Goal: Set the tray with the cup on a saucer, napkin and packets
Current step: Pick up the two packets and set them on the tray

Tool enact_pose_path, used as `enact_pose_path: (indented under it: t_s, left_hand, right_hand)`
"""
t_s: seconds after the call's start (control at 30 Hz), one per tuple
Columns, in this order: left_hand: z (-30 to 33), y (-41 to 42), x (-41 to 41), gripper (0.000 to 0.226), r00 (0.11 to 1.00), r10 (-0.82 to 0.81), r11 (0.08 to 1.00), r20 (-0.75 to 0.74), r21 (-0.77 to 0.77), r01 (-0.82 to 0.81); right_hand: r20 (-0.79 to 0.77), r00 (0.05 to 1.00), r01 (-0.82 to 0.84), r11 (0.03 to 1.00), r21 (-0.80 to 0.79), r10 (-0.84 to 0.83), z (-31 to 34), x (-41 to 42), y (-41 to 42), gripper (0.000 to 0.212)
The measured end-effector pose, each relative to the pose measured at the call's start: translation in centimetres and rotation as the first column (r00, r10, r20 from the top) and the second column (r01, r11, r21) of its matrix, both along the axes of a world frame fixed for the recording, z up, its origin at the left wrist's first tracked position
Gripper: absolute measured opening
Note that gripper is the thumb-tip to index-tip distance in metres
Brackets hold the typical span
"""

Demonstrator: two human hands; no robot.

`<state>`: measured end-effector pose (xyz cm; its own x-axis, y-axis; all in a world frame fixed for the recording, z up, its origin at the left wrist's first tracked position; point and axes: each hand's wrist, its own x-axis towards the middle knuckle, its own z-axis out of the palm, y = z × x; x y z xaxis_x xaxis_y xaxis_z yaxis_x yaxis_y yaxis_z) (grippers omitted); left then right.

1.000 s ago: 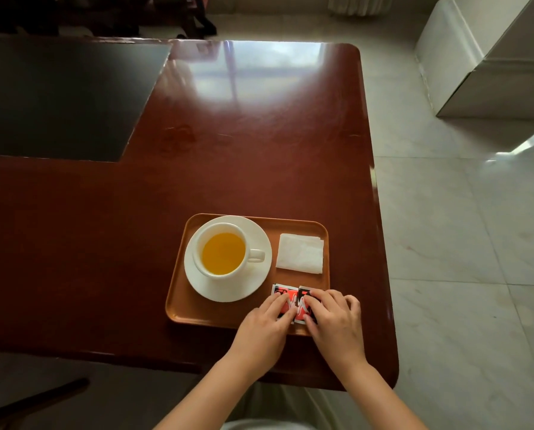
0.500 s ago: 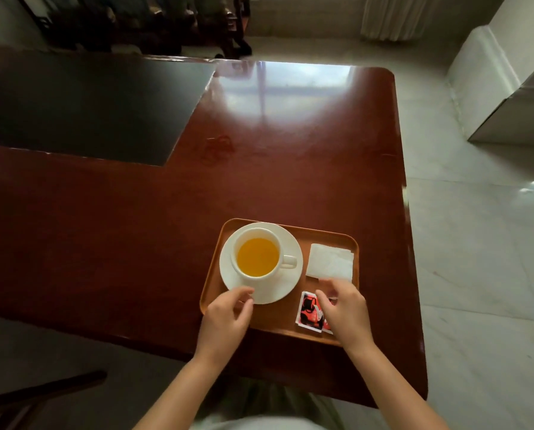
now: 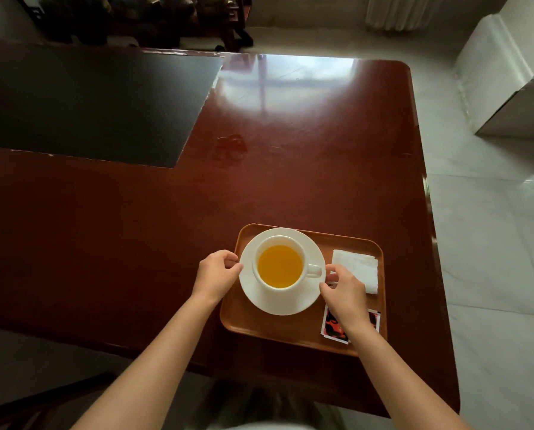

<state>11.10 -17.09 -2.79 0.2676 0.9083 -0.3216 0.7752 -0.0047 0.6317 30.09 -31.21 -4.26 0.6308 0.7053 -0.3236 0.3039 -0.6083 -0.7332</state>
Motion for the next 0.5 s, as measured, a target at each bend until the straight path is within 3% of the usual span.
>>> enact_pose_path:
  t_s: [0.27,0.5]
  left_hand:
    - [-1.1,0.3,0.5,0.005,0.999,-0.026,1.000,-0.020,0.002,0.026]
    - [-1.4,-0.1,-0.3,0.004,0.999,-0.036,0.999,-0.007,-0.011,0.036]
  right_hand:
    - [0.063,0.996,0.065,0.998,0.005,-0.065,-0.2,-0.7,0.8,0.025]
    - [0.066,0.997,0.044,0.999,0.013,-0.045,0.0,-1.0,0.6,0.024]
